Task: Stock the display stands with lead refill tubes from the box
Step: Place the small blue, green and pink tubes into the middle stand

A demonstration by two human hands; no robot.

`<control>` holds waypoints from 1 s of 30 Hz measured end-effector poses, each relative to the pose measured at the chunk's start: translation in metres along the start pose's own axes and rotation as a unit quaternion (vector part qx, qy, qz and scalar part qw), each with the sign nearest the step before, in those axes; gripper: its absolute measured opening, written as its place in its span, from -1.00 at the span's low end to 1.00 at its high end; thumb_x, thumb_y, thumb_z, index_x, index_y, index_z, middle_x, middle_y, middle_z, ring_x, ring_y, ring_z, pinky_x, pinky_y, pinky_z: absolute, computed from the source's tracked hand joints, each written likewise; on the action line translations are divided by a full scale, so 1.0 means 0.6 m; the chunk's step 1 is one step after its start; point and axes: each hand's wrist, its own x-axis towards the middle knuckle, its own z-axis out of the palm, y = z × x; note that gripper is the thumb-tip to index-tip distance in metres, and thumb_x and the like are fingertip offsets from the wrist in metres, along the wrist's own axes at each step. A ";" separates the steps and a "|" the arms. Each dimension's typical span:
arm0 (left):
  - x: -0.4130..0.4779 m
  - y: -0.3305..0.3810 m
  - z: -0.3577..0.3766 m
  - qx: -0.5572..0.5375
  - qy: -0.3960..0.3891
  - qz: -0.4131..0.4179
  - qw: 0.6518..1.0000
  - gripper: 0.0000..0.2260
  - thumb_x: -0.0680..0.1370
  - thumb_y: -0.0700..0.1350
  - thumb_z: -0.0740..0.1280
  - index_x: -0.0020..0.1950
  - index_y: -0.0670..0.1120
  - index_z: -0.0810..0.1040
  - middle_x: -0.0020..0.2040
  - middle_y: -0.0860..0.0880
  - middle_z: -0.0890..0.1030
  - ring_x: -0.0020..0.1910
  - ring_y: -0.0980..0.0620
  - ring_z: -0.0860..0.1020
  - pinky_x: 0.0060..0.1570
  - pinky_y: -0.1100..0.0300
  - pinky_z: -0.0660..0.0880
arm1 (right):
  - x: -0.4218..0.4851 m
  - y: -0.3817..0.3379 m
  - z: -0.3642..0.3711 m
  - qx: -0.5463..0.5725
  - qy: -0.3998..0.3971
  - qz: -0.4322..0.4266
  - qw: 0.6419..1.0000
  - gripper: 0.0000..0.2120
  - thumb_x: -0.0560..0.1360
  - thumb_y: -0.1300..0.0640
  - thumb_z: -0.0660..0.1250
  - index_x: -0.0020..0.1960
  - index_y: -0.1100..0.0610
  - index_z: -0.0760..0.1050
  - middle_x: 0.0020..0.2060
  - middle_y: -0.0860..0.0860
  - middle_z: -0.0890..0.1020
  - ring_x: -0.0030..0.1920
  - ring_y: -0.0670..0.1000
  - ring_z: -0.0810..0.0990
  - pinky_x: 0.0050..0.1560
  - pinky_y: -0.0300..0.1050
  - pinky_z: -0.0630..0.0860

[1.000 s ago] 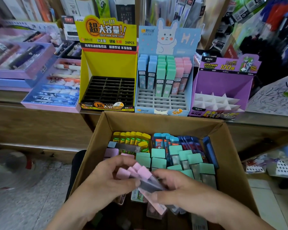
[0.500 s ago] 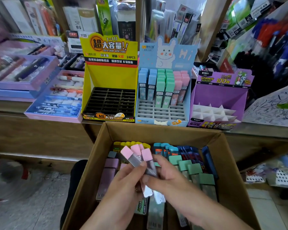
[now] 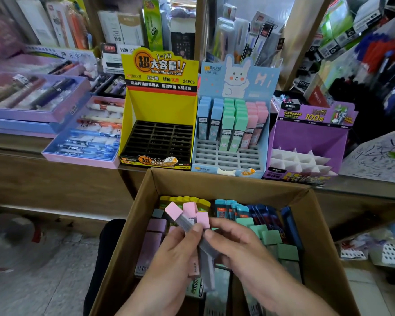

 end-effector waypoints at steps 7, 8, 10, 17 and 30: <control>-0.007 -0.001 -0.003 0.065 -0.015 -0.003 0.998 -0.76 0.58 -0.05 0.34 0.24 -0.04 0.57 0.02 -0.20 0.71 0.03 -0.21 0.69 0.06 -0.15 0.63 | -0.001 -0.009 -0.007 -0.053 0.041 -0.002 0.998 -0.88 0.55 0.07 0.47 0.02 -0.11 0.75 -0.06 -0.01 0.77 -0.02 -0.02 0.75 -0.02 -0.09 0.69; -0.008 -0.001 -0.002 0.078 -0.011 -0.004 0.997 -0.79 0.61 -0.06 0.32 0.24 -0.04 0.57 0.01 -0.19 0.72 0.04 -0.20 0.69 0.09 -0.17 0.62 | -0.001 -0.010 -0.008 -0.066 0.047 -0.011 0.997 -0.89 0.53 0.07 0.49 -0.01 -0.12 0.76 -0.10 -0.03 0.77 -0.06 -0.07 0.74 -0.07 -0.17 0.66; -0.008 -0.001 0.000 0.092 0.002 -0.005 0.996 -0.80 0.63 -0.08 0.31 0.23 -0.03 0.58 0.02 -0.15 0.72 0.07 -0.18 0.68 0.19 -0.21 0.57 | 0.000 -0.011 -0.011 -0.075 0.054 -0.027 0.995 -0.89 0.51 0.08 0.51 -0.06 -0.12 0.76 -0.22 -0.09 0.75 -0.23 -0.18 0.68 -0.23 -0.31 0.55; -0.008 0.003 0.003 0.060 0.057 -0.005 0.997 -0.83 0.62 -0.11 0.34 0.19 -0.04 0.61 0.10 -0.23 0.68 0.14 -0.28 0.64 0.25 -0.32 0.50 | -0.002 -0.022 -0.025 0.009 0.062 -0.020 0.998 -0.93 0.57 0.15 0.45 -0.01 0.08 0.72 -0.37 0.00 0.62 -0.48 -0.07 0.44 -0.51 -0.24 0.30; -0.013 0.005 0.003 0.080 0.007 0.019 0.997 -0.84 0.62 -0.16 0.33 0.20 -0.13 0.53 -0.25 -0.16 0.57 -0.29 -0.06 0.62 -0.25 0.04 0.64 | -0.007 -0.032 -0.030 0.046 0.009 -0.047 0.998 -0.73 0.43 0.05 0.49 0.10 0.12 0.69 -0.17 0.13 0.69 -0.42 -0.06 0.44 -0.43 -0.24 0.38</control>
